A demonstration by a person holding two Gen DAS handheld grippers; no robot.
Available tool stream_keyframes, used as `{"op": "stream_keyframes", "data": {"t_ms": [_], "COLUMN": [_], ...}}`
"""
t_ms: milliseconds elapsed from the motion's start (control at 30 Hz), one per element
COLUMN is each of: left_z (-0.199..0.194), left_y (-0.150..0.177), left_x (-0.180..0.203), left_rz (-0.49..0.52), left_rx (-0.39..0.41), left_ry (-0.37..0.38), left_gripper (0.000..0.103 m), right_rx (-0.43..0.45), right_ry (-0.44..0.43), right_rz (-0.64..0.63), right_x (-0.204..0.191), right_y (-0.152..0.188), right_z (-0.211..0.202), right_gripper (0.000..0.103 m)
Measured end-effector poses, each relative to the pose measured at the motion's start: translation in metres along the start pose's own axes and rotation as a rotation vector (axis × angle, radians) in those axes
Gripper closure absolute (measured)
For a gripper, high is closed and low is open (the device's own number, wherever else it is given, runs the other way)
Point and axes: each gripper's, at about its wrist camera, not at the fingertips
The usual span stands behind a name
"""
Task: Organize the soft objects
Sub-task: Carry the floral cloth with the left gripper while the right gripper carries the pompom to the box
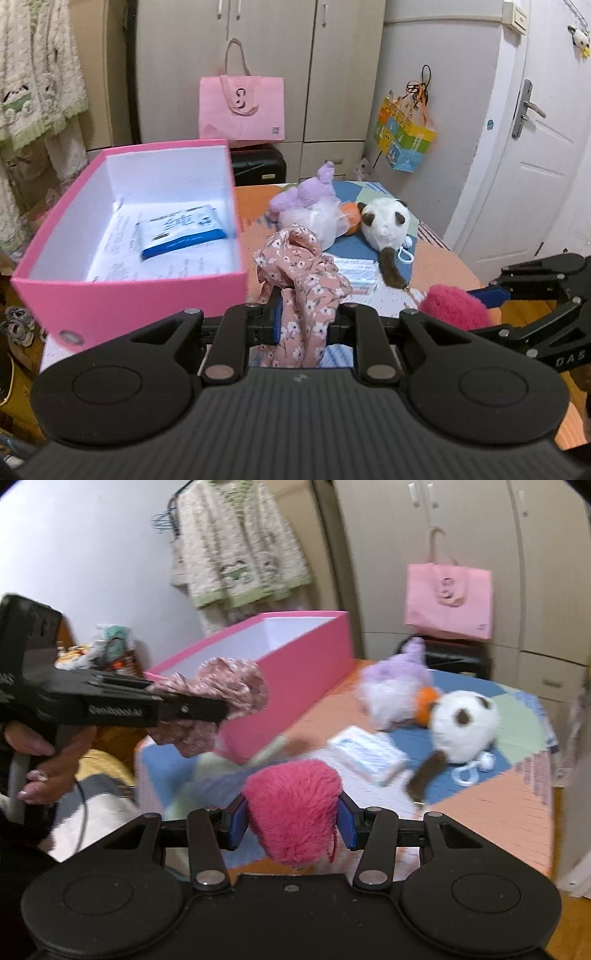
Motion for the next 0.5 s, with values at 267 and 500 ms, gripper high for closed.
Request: {"op": "stream_keyframes", "data": {"t_ms": [267,500], "left_z": [-0.037,-0.053], "left_y": [-0.006,-0.024], "left_x": [-0.024,-0.047], "left_rz": [0.007,-0.004], "left_rx": [-0.060,-0.059], "left_ry": [0.002,0.016], "left_gripper": [0.085,0.085], "right_rx": [-0.047,-0.016], "right_ry": [-0.130,-0.193], "right_rz": [-0.020,-0.100], "right_x": [-0.036,-0.066], "right_y": [-0.023,-0.053], "right_z": [0.014,0.029], "right_gripper": [0.049,0.049]}}
Point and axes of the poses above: each gripper's, at about its wrist camera, not at the fingertips, and z roughly the way its jaws point, x to its right, y to its underside, and after that the axes turned 10 degrees about x, right-handed
